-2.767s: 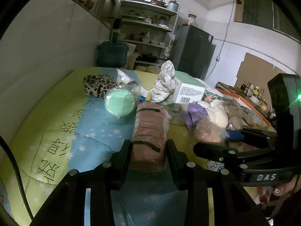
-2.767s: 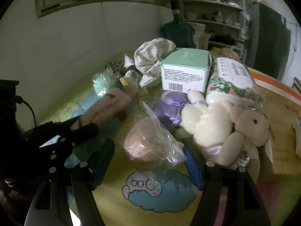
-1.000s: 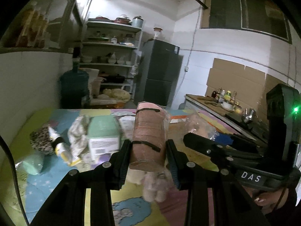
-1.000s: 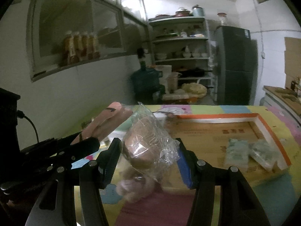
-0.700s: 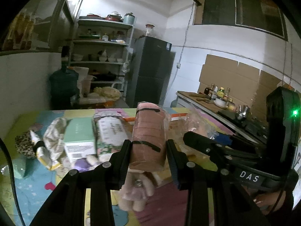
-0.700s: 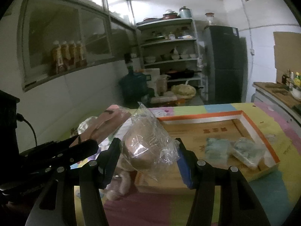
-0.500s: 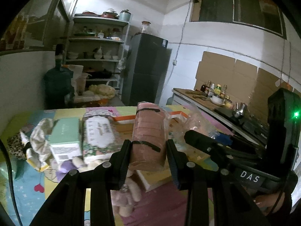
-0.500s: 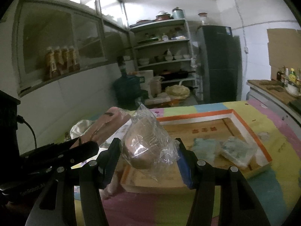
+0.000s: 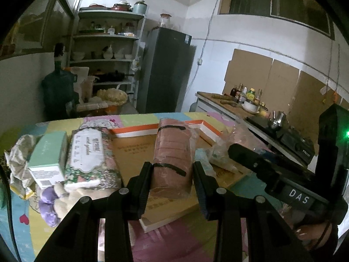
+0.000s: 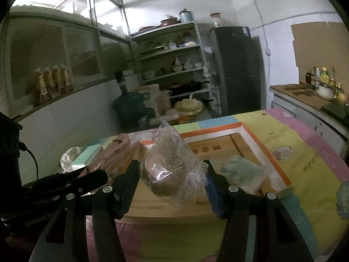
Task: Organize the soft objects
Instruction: 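Lift the towel and bag and carry them over the cardboard box, then lower the towel and bag into the box and open both tools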
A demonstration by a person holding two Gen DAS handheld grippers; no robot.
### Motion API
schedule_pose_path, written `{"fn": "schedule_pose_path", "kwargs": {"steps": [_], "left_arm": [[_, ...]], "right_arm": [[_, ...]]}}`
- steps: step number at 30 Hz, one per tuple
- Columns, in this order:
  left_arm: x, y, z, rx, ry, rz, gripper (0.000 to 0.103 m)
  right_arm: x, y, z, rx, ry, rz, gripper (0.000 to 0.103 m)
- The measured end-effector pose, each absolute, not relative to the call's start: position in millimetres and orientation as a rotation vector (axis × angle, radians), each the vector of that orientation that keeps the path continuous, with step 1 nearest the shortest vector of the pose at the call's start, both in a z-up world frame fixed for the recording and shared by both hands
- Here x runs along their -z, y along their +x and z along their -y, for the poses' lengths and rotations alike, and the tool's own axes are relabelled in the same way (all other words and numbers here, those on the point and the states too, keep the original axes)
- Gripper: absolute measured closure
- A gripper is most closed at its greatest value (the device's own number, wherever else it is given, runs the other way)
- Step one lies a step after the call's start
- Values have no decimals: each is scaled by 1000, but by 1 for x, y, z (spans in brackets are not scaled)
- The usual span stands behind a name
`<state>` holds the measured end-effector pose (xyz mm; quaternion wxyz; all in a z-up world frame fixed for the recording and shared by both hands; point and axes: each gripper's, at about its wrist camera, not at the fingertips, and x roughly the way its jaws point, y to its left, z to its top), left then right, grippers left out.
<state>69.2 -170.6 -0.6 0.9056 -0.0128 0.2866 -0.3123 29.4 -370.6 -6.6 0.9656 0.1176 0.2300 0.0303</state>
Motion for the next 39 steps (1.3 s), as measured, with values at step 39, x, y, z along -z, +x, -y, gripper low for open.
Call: {"fn": "schedule_pose_path", "kwargs": {"steps": [39], "left_arm": [[46, 115, 232, 537, 20, -765, 65]], "right_arm": [[53, 68, 441, 24, 339, -572, 44]]}}
